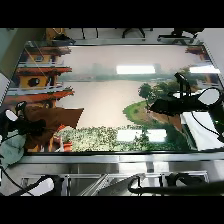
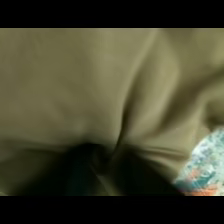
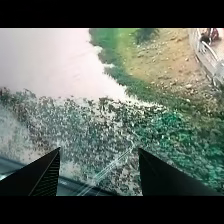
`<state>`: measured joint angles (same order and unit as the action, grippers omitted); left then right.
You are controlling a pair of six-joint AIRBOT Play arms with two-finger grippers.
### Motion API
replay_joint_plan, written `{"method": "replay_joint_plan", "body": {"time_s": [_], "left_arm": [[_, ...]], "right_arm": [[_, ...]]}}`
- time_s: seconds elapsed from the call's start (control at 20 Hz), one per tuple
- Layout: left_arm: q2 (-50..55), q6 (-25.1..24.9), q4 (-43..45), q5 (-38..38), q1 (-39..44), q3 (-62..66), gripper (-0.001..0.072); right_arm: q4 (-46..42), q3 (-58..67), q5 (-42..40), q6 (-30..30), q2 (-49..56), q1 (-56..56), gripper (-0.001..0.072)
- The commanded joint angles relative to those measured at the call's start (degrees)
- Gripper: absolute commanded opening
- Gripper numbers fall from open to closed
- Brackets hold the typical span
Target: Fold the shirts.
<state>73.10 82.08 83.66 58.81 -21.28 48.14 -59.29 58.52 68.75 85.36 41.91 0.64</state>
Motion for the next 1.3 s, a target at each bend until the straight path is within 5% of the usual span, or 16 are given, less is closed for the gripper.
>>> {"method": "replay_joint_plan", "body": {"time_s": [0.0,0.05,0.2,0.35,0.65,0.9,0.95,1.0,1.05,1.25], "left_arm": [[4.4,0.6,0.1,2.6,4.2,5.2,0.0008],[3.4,0.7,0.1,3.2,7.0,8.6,0.0007],[-2.8,1.4,-4.7,5.2,16.7,20.6,0.0007],[-9.4,1.4,-13.4,7.3,26.9,30.4,0.0008],[-15.9,4.3,-11.6,8.3,47.8,27.6,0.0008],[-10.1,5.7,-10.4,-1.5,52.0,17.9,0.0033],[-8.2,5.7,-10.3,-2.3,51.9,18.1,0.0304],[-6.1,5.8,-10.2,-1.7,51.9,19.5,0.0702],[-4.4,6.1,-10.2,0.1,51.5,21.4,0.0687],[-2.3,6.1,-10.3,17.5,47.8,25.6,0.0686]], "right_arm": [[0.0,0.0,0.2,-0.2,0.0,0.0,0.0517],[0.0,0.0,0.1,-0.9,0.0,0.0,0.0486],[0.0,0.0,0.1,-4.1,0.0,0.0,0.0154],[0.0,0.0,-0.4,-6.4,0.0,0.0,0.0014],[0.0,0.0,-0.4,-6.3,0.0,0.0,0.0015],[0.0,0.0,-0.4,-6.3,0.0,0.0,0.0024],[0.0,0.0,-0.7,-6.3,0.0,0.0,0.0077],[0.0,0.0,-1.0,-6.3,0.1,0.0,0.0296],[0.0,0.0,-1.0,-6.3,0.3,0.0,0.0431],[-2.2,-0.4,1.0,-5.1,1.9,-0.1,0.0436]]}}
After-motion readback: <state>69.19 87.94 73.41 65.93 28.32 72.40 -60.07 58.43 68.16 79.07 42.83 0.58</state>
